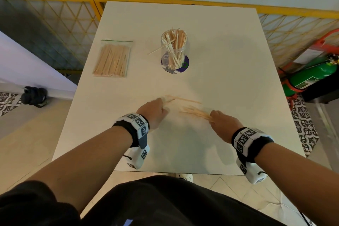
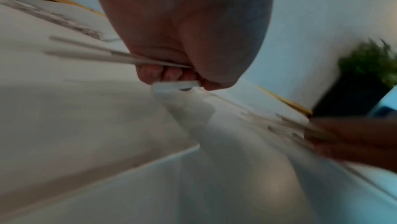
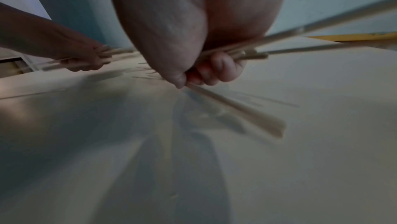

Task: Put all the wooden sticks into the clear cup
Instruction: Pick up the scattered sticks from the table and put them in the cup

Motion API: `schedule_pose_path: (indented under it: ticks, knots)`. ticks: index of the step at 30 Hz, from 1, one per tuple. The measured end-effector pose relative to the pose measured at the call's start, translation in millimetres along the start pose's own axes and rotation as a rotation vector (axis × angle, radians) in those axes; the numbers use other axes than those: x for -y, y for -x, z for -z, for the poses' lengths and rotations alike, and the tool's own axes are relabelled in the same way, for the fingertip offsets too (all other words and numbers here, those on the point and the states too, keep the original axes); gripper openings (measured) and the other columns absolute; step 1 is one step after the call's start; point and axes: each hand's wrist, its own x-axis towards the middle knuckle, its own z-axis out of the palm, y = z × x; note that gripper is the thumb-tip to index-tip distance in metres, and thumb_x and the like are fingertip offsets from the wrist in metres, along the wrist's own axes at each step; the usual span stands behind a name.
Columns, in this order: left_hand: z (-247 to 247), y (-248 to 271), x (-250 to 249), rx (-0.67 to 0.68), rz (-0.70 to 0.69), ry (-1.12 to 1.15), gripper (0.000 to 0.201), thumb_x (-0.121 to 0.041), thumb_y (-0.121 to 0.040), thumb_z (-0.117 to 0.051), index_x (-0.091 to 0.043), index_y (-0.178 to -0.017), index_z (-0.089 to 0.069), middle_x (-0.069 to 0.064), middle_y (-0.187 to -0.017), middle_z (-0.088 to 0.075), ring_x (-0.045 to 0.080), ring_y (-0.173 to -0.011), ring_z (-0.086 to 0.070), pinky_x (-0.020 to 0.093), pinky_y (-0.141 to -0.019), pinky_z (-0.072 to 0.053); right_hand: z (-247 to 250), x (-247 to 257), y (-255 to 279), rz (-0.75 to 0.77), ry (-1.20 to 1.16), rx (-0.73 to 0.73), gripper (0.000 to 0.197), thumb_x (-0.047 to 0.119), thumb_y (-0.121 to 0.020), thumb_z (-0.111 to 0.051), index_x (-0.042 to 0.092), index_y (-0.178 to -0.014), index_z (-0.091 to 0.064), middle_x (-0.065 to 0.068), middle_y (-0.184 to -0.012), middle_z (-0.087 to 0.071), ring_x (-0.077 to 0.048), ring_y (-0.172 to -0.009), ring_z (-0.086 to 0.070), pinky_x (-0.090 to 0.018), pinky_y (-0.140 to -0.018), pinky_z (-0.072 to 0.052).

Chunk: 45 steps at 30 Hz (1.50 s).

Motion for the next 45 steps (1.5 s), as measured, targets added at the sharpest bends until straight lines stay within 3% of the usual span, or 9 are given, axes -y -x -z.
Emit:
schedule_pose_path:
  ticks: [8, 12, 16, 20, 25, 32, 37, 42, 45]
  knots:
    - [5, 30, 66, 0.027, 0.018, 0.214, 0.006, -0.016, -0.098, -0.037, -0.012, -0.102, -0.038, 0.014, -0.078, -0.064, 0.03, -0.06, -0.053, 0.038, -0.056, -0.041, 30, 18, -26, -0.002, -0.056, -0.036, 0.022, 0.03, -0.099, -0.029, 0.014, -0.114, -0.03, -0.008, -0.073, -0.054, -0.025, -0.058, -0.048, -0.033, -0.058, -0.036]
    - [-7, 49, 76, 0.021, 0.033, 0.082, 0.028, -0.028, -0.099, -0.043, -0.009, -0.119, -0.043, 0.001, -0.066, -0.053, 0.022, -0.053, -0.048, 0.032, -0.051, -0.032, 42, 37, -48, 0.07, 0.03, -0.122, 0.04, 0.05, -0.097, -0.03, 0.015, -0.114, -0.037, -0.008, -0.095, -0.069, -0.032, -0.084, -0.065, -0.037, -0.072, -0.041]
    - [-15, 59, 80, 0.032, 0.025, -0.043, 0.056, -0.054, -0.086, -0.059, -0.018, -0.127, -0.049, 0.001, -0.109, -0.064, 0.026, -0.093, -0.063, 0.035, -0.075, -0.048, 43, 54, -71, 0.152, 0.181, -0.156, 0.045, 0.056, -0.094, -0.034, 0.019, -0.117, -0.045, -0.006, -0.1, -0.071, -0.027, -0.092, -0.064, -0.039, -0.091, -0.032]
    - [-17, 61, 77, 0.004, 0.031, -0.119, 0.036, -0.046, -0.093, -0.052, -0.017, -0.113, -0.06, 0.002, -0.095, -0.064, 0.026, -0.086, -0.06, 0.03, -0.068, -0.04, 37, 64, -81, 0.111, 0.175, -0.115, 0.038, 0.049, -0.093, -0.043, 0.029, -0.124, -0.052, 0.0, -0.116, -0.065, -0.024, -0.109, -0.058, -0.039, -0.093, -0.03]
    - [-12, 55, 68, -0.053, 0.046, -0.141, 0.022, -0.029, -0.099, -0.041, -0.014, -0.092, -0.056, 0.002, -0.081, -0.056, 0.026, -0.073, -0.052, 0.031, -0.062, -0.036, 28, 71, -81, 0.047, 0.182, -0.172, 0.024, 0.032, -0.098, -0.04, 0.019, -0.109, -0.058, -0.004, -0.11, -0.067, -0.028, -0.102, -0.062, -0.035, -0.084, -0.035]
    - [1, 40, 58, -0.029, 0.078, 0.002, 0.036, -0.032, -0.101, -0.038, -0.003, -0.12, -0.046, 0.017, -0.111, -0.062, 0.038, -0.093, -0.06, 0.034, -0.07, -0.035, 20, 68, -74, -0.067, 0.154, -0.096, 0.027, 0.016, -0.096, -0.038, 0.005, -0.119, -0.042, -0.013, -0.12, -0.056, -0.032, -0.11, -0.055, -0.04, -0.092, -0.042]
    - [28, 8, 44, -0.035, 0.127, 0.393, 0.016, -0.021, -0.102, -0.034, -0.007, -0.096, -0.028, 0.007, -0.069, -0.046, 0.023, -0.058, -0.043, 0.032, -0.052, -0.031, 39, 56, -86, -0.027, -0.165, -0.014, 0.029, 0.002, -0.094, -0.038, -0.007, -0.121, -0.033, -0.025, -0.111, -0.054, -0.03, -0.088, -0.052, -0.041, -0.08, -0.045]
    - [54, -27, 24, -0.136, 0.039, 0.63, 0.023, -0.011, -0.102, -0.032, -0.005, -0.123, -0.027, 0.004, -0.084, -0.049, 0.023, -0.076, -0.05, 0.042, -0.075, -0.048, 76, 55, -97, 0.006, -0.849, -0.043, 0.019, -0.002, -0.093, -0.034, 0.008, -0.109, -0.038, -0.005, -0.076, -0.05, -0.018, -0.059, -0.042, -0.031, -0.056, -0.037]
    - [62, -45, 20, -0.197, -0.021, 0.705, 0.043, -0.021, -0.103, -0.034, -0.008, -0.141, -0.02, -0.006, -0.082, -0.045, 0.011, -0.07, -0.044, 0.028, -0.071, -0.045, 105, 61, -97, 0.056, -0.977, -0.242, 0.016, 0.009, -0.095, -0.034, 0.011, -0.103, -0.048, -0.001, -0.079, -0.048, -0.014, -0.062, -0.039, -0.029, -0.06, -0.035]
